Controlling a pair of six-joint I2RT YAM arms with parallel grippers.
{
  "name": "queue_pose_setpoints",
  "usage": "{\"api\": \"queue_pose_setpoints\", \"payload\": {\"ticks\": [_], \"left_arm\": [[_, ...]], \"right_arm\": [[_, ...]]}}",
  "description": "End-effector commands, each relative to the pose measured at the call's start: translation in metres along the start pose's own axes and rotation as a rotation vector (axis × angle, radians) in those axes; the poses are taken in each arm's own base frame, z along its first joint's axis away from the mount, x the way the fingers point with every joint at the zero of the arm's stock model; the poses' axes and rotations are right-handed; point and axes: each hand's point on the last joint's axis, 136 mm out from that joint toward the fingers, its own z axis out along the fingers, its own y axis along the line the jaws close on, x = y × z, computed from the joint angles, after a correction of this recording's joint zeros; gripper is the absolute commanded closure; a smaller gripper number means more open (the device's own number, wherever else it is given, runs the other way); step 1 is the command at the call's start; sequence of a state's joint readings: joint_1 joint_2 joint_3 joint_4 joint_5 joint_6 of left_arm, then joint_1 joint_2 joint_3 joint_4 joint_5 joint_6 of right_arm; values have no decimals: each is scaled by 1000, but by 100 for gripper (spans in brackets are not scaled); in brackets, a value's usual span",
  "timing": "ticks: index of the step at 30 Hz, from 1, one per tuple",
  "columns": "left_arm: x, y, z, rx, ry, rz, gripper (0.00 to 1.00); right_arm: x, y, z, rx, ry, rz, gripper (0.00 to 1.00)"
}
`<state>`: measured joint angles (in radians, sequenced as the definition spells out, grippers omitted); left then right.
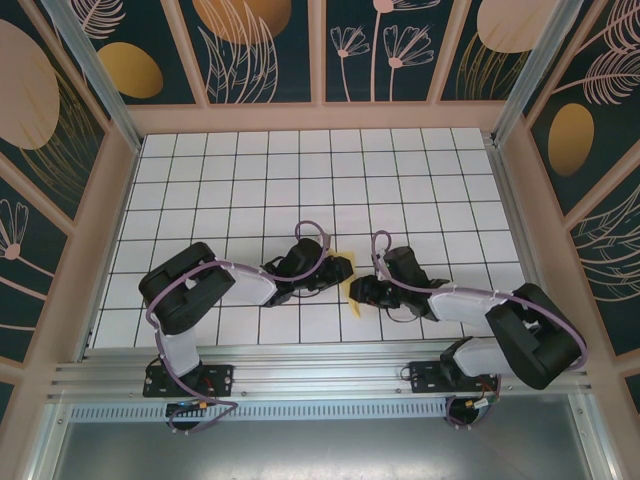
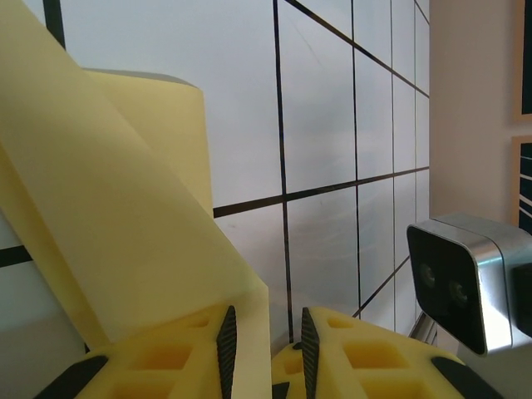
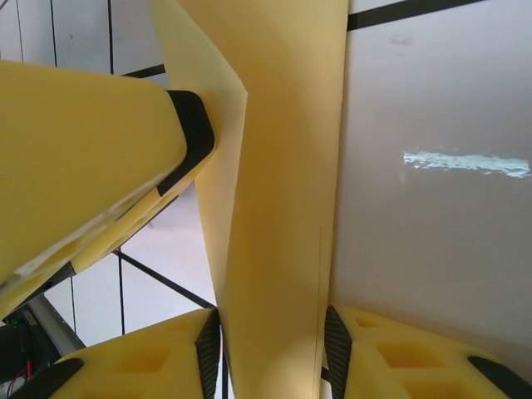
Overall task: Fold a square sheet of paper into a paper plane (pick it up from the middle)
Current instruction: Perform the fifth fold on the wing at the bottom-center of the table.
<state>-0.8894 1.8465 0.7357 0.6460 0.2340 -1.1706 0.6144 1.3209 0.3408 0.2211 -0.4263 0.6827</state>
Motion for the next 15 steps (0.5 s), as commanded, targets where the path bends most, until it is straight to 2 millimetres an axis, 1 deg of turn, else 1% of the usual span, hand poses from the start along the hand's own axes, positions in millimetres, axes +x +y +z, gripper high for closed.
{"api": "queue_pose_setpoints", "payload": {"ticks": [1, 7, 13, 15], "left_arm": [[2, -4, 5, 7, 20, 28, 71], [2, -4, 5, -2, 24, 32, 72], [2, -5, 5, -1, 24, 34, 72], [1, -6, 5, -1, 23, 36, 71]], "right_arm": [[-5, -8, 5, 26, -4, 2, 64], [-2, -11, 3, -2, 4, 34, 77], [7, -19, 5, 14, 31, 46, 84], [8, -22, 7, 21, 38, 51, 84]]}}
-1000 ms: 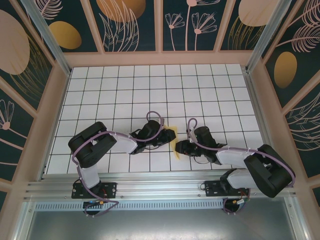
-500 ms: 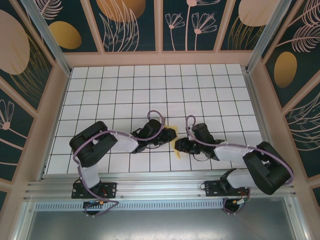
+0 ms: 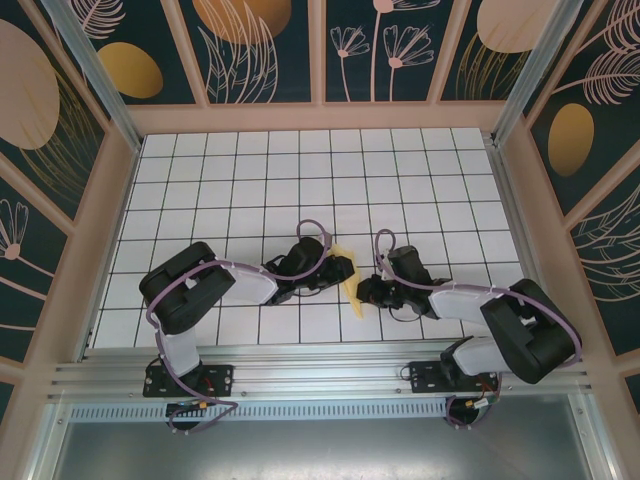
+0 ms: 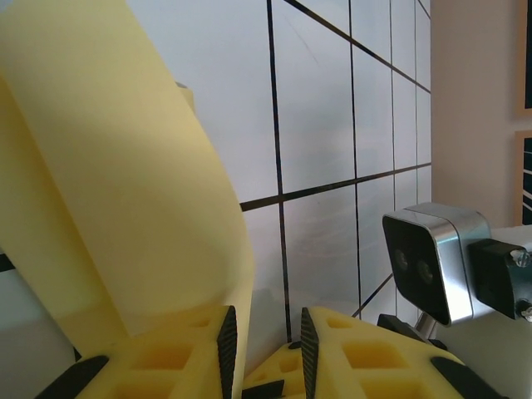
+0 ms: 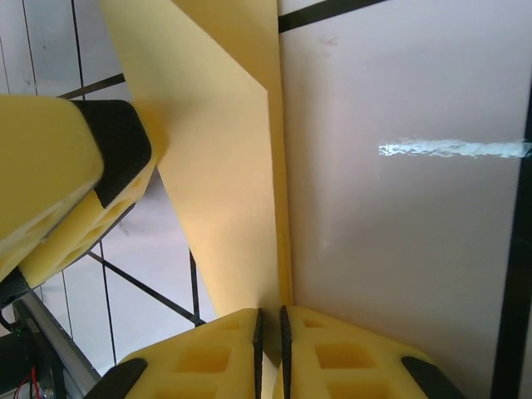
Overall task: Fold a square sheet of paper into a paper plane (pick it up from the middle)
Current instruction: Perform the fifth fold on the wing at the bottom-center of the table.
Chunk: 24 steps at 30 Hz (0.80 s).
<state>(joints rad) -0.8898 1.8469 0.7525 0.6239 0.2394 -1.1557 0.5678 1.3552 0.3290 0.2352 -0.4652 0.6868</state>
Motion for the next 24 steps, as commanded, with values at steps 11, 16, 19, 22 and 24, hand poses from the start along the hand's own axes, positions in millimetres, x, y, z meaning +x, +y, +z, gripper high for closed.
{"api": "queue_pose_setpoints", "payload": {"ticks": [11, 16, 19, 22, 24], "left_arm": [[-6, -31, -16, 61, -21, 53, 58], [-5, -40, -21, 113, -16, 43, 57], [-4, -37, -18, 100, -12, 38, 56], [-3, -35, -9, 88, 6, 33, 56], [-1, -34, -3, 79, 15, 35, 56]], "right_arm": [[11, -15, 11, 45, 52, 5, 85], [10, -18, 13, 59, 57, 8, 85], [10, -18, 13, 62, 60, 5, 84], [9, -17, 13, 65, 60, 1, 84], [10, -18, 13, 68, 61, 1, 84]]}}
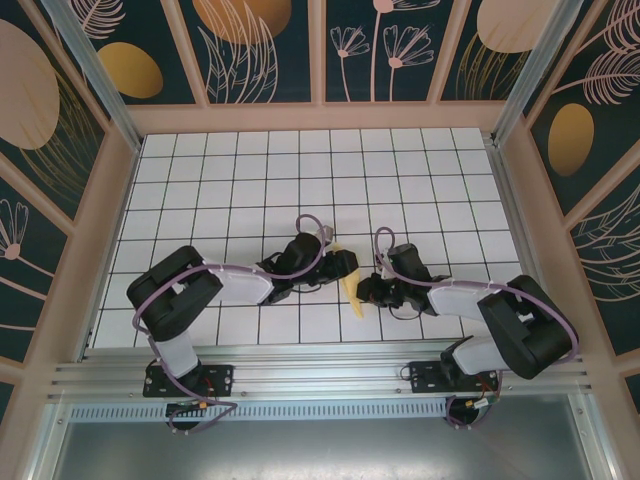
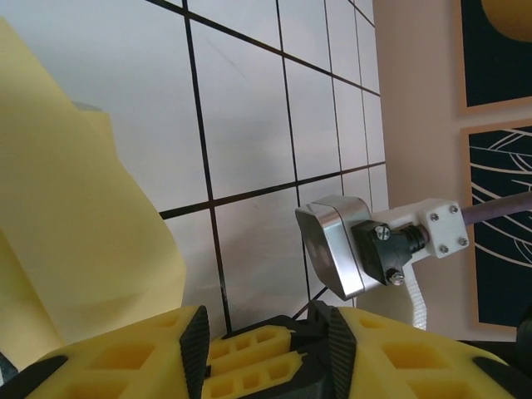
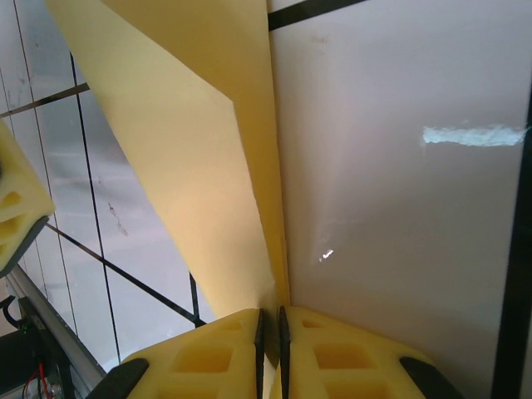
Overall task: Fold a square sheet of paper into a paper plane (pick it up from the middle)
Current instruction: Perform the fifth fold on the wing at the bottom-center of the table.
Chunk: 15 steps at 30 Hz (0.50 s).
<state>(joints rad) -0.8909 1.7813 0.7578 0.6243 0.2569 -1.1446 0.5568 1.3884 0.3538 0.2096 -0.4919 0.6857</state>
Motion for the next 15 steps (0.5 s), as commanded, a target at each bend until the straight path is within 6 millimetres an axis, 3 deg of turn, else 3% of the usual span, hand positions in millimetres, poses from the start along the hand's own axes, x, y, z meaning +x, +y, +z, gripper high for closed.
{"api": "queue_pose_setpoints", "payload": {"ticks": [1, 8, 15], "left_arm": [[4, -4, 11, 9, 26, 5, 55], [9, 13, 21, -38, 46, -8, 55], [9, 43, 11, -149, -1, -20, 59]], "right_arm": [[8, -17, 11, 64, 27, -22, 84], [8, -16, 11, 64, 31, -28, 83], [6, -6, 7, 32, 23, -47, 79]]}}
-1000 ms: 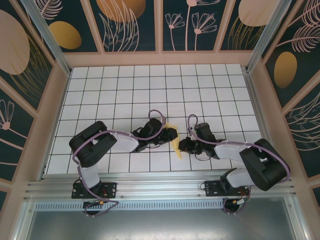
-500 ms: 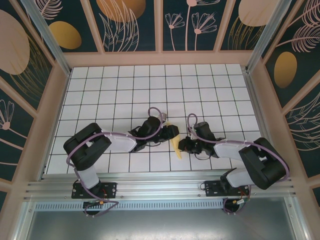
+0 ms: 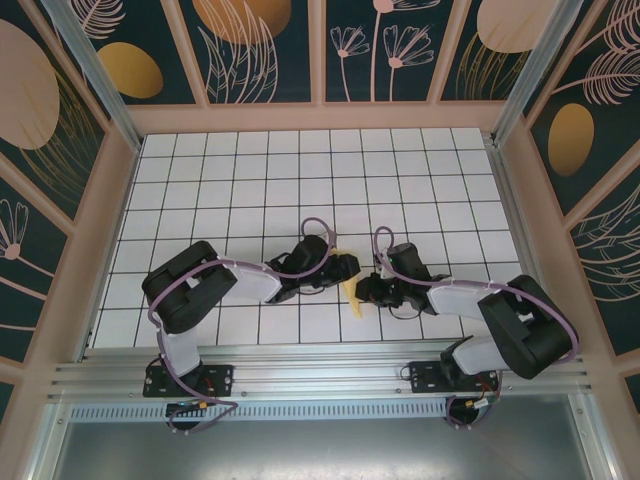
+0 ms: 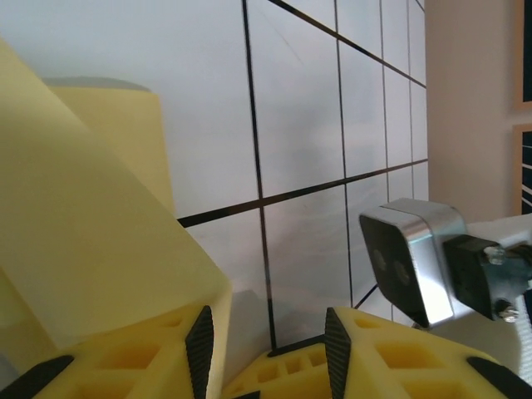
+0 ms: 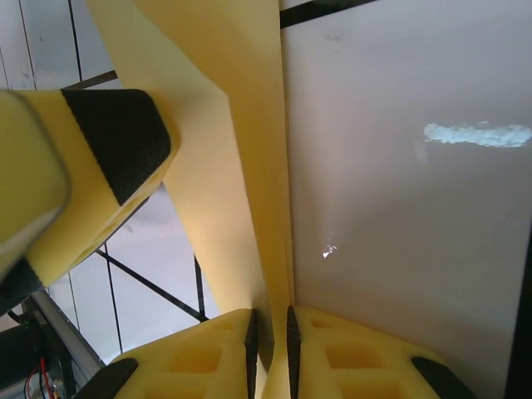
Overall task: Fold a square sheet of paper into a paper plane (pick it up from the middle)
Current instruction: Perform the fifth fold on the wing at the bottom-center of the table.
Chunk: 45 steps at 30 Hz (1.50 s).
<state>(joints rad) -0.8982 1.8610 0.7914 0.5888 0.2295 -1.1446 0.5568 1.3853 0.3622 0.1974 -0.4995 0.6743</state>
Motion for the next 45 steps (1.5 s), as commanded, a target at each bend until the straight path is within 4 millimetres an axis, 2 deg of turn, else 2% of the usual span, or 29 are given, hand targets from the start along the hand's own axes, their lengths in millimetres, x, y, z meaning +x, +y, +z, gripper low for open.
{"api": "queue_pose_setpoints", "payload": {"ticks": [1, 5, 11, 18, 24, 29, 31, 34, 39, 45], "left_arm": [[3, 20, -4, -78, -17, -5, 60], [4, 25, -3, -95, -16, 2, 61], [4, 21, 3, -76, 0, 12, 61], [8, 21, 6, -75, 25, 36, 62], [10, 17, 8, -63, 43, 47, 62], [9, 15, 8, -59, 45, 56, 62], [10, 15, 8, -58, 48, 58, 62], [10, 15, 9, -58, 50, 58, 62], [10, 13, 10, -54, 55, 64, 62], [10, 13, 13, -54, 62, 69, 62]], "right_arm": [[5, -6, 6, 29, 13, -39, 78], [6, -1, 3, 11, 11, -52, 76], [6, 8, -4, -9, 7, -66, 75], [-9, 13, -21, 31, -84, -87, 74], [-1, 43, -23, -112, -40, -124, 90], [4, 57, -20, -176, -3, -141, 94], [4, 54, -16, -162, 8, -133, 94], [0, 37, -12, -80, -7, -117, 94], [4, 19, -7, -33, 10, -79, 95], [9, 5, -8, -39, 16, -30, 96]]}}
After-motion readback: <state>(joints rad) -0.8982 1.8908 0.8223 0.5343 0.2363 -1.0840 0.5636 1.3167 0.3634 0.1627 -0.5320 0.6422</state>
